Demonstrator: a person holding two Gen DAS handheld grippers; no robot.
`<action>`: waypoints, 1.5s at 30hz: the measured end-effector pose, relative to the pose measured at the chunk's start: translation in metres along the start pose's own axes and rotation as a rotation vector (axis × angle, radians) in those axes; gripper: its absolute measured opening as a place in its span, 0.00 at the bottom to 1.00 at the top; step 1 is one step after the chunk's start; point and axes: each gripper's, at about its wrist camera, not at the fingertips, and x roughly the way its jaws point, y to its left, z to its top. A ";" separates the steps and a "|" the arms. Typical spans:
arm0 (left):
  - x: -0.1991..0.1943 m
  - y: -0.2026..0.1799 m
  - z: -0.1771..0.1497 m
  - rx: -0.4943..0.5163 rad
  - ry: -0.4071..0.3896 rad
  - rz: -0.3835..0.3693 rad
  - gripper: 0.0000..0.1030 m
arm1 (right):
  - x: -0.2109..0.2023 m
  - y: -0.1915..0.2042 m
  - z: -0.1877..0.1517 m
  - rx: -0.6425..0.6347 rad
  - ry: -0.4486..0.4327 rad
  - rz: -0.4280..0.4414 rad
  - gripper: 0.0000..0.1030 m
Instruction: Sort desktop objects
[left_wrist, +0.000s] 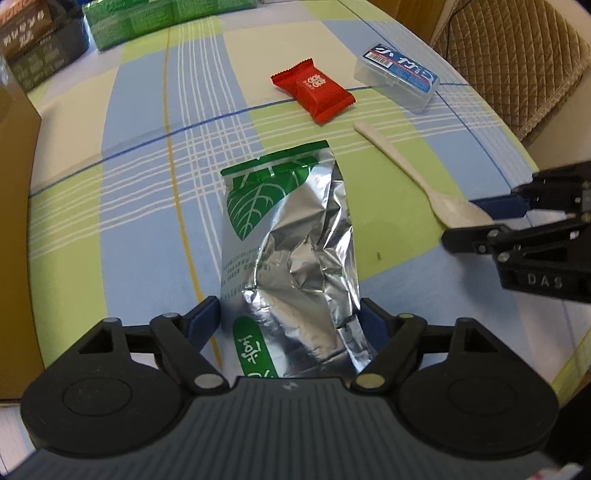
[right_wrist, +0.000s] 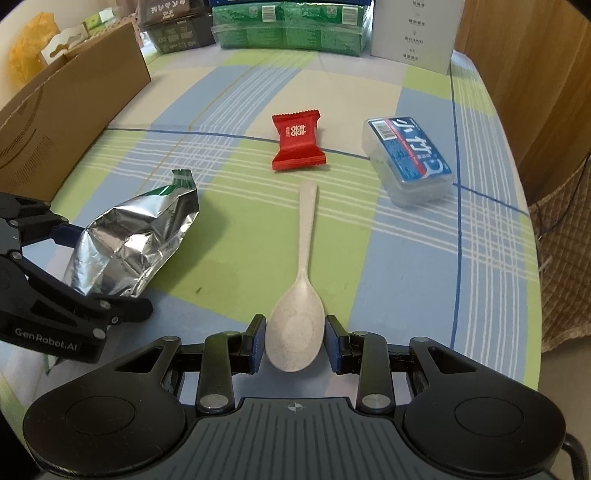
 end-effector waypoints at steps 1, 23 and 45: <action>0.000 0.000 0.000 0.007 -0.002 0.003 0.77 | 0.001 0.001 0.000 -0.007 -0.001 -0.008 0.30; -0.026 0.005 0.000 0.072 0.006 0.002 0.44 | -0.022 0.012 0.003 0.030 -0.056 -0.021 0.29; -0.133 0.016 -0.029 0.038 -0.111 0.020 0.44 | -0.124 0.083 -0.013 0.101 -0.214 0.073 0.29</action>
